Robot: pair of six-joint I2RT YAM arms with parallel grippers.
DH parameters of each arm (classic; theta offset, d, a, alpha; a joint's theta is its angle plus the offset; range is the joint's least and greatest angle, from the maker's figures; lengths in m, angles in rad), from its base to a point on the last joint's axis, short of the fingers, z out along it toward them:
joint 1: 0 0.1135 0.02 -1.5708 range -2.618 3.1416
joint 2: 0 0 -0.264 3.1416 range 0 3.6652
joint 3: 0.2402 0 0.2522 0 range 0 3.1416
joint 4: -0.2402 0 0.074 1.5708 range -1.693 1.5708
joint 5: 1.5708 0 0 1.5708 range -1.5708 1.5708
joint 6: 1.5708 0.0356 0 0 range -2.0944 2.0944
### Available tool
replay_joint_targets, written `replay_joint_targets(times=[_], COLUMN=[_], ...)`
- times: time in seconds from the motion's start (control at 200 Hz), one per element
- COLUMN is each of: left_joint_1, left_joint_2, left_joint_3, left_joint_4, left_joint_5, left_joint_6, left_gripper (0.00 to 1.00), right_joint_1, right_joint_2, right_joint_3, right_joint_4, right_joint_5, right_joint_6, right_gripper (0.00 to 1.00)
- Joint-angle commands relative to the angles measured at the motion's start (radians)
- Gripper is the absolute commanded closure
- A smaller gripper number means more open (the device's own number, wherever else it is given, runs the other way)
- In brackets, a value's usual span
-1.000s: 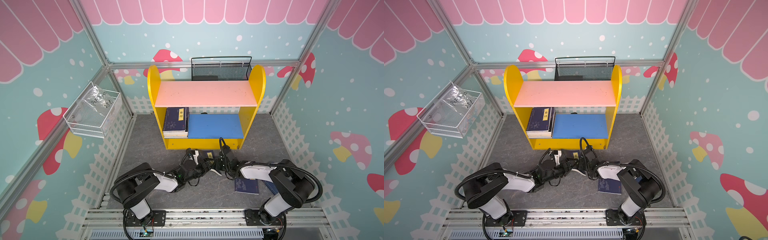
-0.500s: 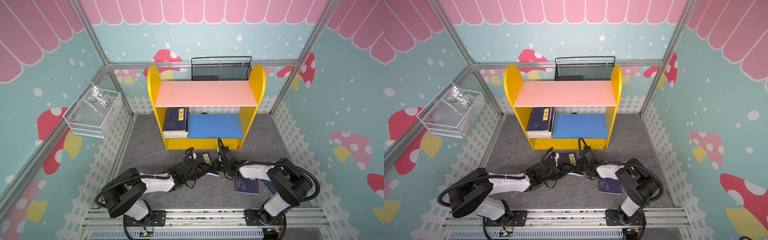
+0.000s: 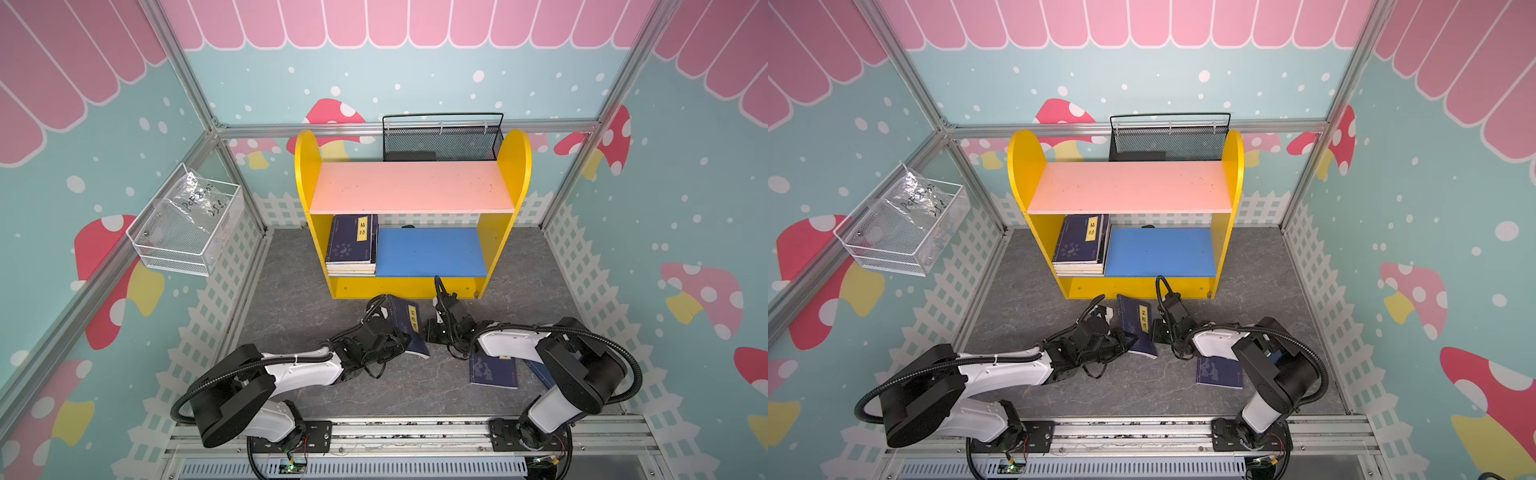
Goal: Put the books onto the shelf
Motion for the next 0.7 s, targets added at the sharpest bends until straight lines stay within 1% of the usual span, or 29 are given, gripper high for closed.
replay_joint_targets(times=[0.0, 0.15, 0.22, 0.255, 0.34, 0.425, 0.47, 0.59, 0.695], left_joint_1=[0.001, 0.001, 0.002, 0.004, 0.008, 0.013, 0.015, 0.017, 0.024], left_joint_2=[-0.082, -0.265, -0.374, -0.430, -0.550, -0.651, -0.695, -0.763, -0.765], left_joint_3=[0.030, 0.009, 0.010, 0.023, 0.075, 0.142, 0.178, 0.268, 0.333], left_joint_4=[-0.046, -0.161, -0.237, -0.288, -0.419, -0.521, -0.553, -0.579, -0.630], left_joint_5=[0.005, 0.024, 0.026, 0.026, 0.016, -0.014, -0.021, 0.011, 0.007], left_joint_6=[0.054, 0.108, 0.147, 0.176, 0.245, 0.334, 0.390, 0.538, 0.605], left_gripper=[0.91, 0.96, 0.97, 0.98, 0.99, 1.00, 1.00, 1.00, 1.00], right_joint_1=[0.019, -0.004, -0.015, -0.018, -0.023, -0.024, -0.024, -0.024, -0.021], right_joint_2=[-0.047, -0.219, -0.313, -0.357, -0.459, -0.539, -0.564, -0.561, -0.522], right_joint_3=[-0.006, -0.017, -0.022, -0.019, -0.018, -0.025, -0.032, -0.039, -0.040], right_joint_4=[-0.114, -0.068, -0.051, -0.046, -0.002, 0.097, 0.162, 0.339, 0.424], right_joint_5=[-0.088, -0.177, -0.222, -0.239, -0.304, -0.381, -0.430, -0.548, -0.596], right_joint_6=[-0.028, -0.040, -0.040, -0.040, -0.033, -0.012, 0.003, 0.052, 0.063], right_gripper=[0.47, 0.28, 0.20, 0.18, 0.14, 0.10, 0.09, 0.09, 0.09])
